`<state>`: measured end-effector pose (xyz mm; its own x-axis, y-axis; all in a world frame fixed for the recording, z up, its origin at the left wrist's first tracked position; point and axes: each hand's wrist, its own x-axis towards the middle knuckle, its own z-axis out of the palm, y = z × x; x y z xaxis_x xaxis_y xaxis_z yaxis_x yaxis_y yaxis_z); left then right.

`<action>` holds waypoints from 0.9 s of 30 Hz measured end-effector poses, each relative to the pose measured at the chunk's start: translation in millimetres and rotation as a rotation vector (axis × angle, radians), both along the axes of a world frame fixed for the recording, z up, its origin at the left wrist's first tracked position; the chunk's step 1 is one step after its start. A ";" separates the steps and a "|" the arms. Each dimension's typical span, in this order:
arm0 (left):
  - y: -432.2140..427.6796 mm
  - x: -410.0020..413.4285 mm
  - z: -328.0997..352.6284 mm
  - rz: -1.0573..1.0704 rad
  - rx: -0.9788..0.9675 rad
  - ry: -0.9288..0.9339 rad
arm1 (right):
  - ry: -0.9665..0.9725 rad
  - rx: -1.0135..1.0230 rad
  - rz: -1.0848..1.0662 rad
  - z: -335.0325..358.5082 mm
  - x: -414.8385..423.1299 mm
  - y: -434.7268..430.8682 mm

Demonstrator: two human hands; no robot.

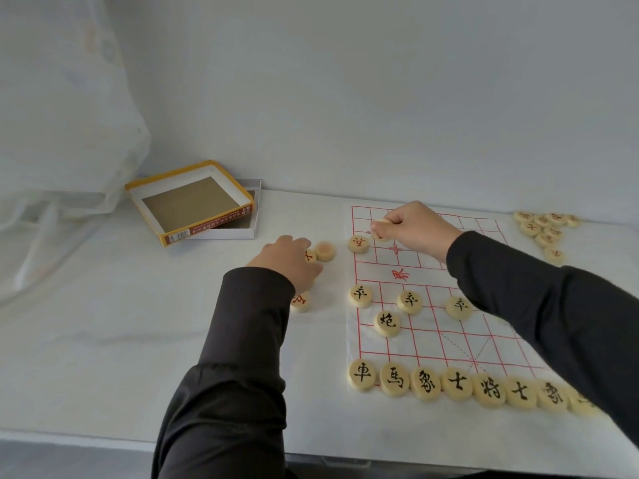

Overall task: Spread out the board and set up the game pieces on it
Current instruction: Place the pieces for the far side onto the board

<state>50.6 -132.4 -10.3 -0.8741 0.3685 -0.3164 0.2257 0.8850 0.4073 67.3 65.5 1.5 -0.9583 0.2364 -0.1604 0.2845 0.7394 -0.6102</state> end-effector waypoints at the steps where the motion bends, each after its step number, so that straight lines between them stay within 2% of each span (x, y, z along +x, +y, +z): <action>1: 0.4 0.0 -0.5 -0.004 -0.003 0.003 | -0.036 -0.010 -0.027 1.2 -1.5 4.1; 3: 0.7 -0.1 -1.1 -0.012 -0.009 0.010 | -0.099 -0.055 -0.080 2.1 -6.6 12.6; 6: 1.9 -0.3 -2.5 -0.014 -0.002 0.007 | -0.163 -0.231 -0.176 4.0 -14.9 23.0; 10: 5.0 -0.7 -3.5 -0.017 0.014 0.013 | -0.125 -0.373 -0.280 2.3 -28.0 31.1; 16: 5.4 -1.4 -2.9 -0.013 0.018 0.020 | -0.121 -0.272 -0.343 -4.8 -50.1 24.2; 27: 4.8 -1.8 -2.4 -0.023 0.018 0.010 | -0.250 -0.345 -0.295 -5.2 -51.6 13.4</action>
<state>48.9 -127.6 -12.6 -0.8683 0.3943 -0.3010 0.2500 0.8720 0.4209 15.7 78.9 -3.7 -0.7814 0.3838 -0.4920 0.6187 0.3734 -0.6913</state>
